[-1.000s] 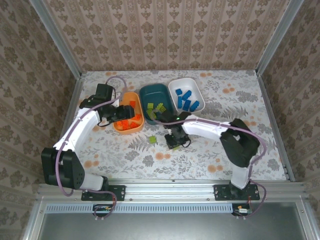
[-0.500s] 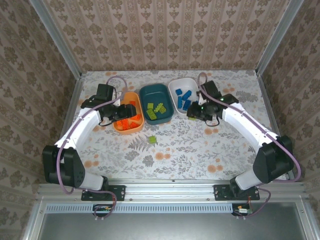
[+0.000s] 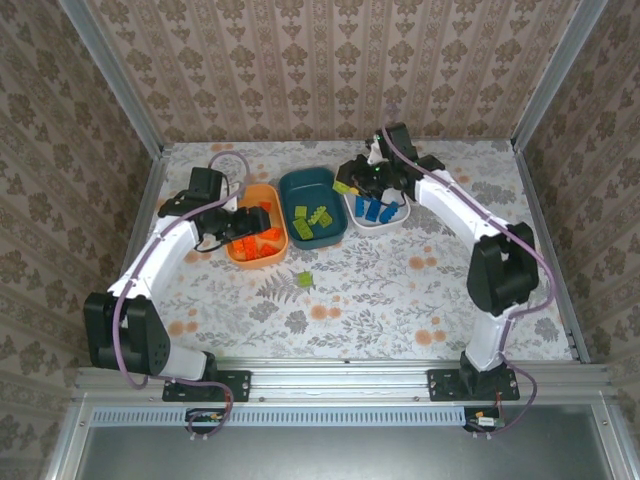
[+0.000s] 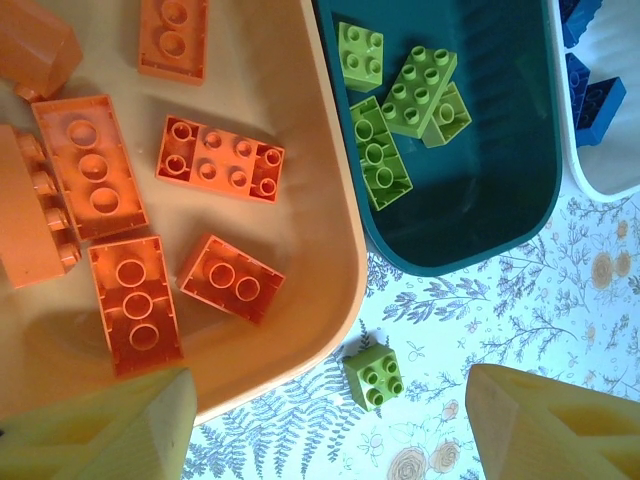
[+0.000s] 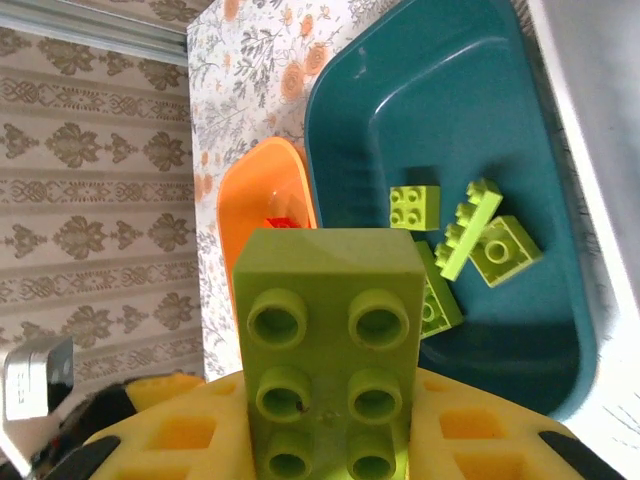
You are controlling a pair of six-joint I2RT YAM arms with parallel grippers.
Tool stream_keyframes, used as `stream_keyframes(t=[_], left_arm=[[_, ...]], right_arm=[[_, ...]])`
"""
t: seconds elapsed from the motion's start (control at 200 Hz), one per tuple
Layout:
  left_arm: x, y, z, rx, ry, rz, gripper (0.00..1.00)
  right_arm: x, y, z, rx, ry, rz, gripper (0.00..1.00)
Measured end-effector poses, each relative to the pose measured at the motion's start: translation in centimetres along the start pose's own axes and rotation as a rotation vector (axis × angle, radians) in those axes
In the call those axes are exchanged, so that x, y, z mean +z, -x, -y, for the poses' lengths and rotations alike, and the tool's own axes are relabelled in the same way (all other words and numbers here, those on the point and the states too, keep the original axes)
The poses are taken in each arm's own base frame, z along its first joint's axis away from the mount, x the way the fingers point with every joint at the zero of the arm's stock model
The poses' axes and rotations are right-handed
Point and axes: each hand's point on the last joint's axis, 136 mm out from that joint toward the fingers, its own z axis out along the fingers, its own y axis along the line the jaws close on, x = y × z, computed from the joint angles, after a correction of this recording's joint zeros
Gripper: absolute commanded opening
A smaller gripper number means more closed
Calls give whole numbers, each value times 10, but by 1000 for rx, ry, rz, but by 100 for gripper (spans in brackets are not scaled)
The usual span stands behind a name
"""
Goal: Sort the legos into containers by color
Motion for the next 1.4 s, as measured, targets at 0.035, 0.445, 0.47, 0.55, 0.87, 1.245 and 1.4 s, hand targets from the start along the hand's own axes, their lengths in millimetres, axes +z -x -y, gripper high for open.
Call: stream_keyframes(t=[0.035,0.445,0.47,0.55,0.87,1.245,1.4], left_arm=[[-2,0,0,-2,0,4,73],[-21,-6,0,-9,3,19,75],[-23,-8,1,-7,2,25,75],[-30,-15,-1,-10,2,34,75],[-33,-33,-15,-52,18,27,77],[-27,-27,-27,-112,-4,11,78],[-18,-28,-30,-130,-12,-16,79]], right_arm=[[9,1,0,12,3,-14,28],[90,-18,-10,-2,-2,-143,27],[93,-20,-9,-2,-7,-150,27],[105,-22,-5,3,-24,-171,27],[133,-24,20,38,-82,-215,27],[142,-31,35,59,-118,-244,34],[142,-32,37,62,-124,-248,40]])
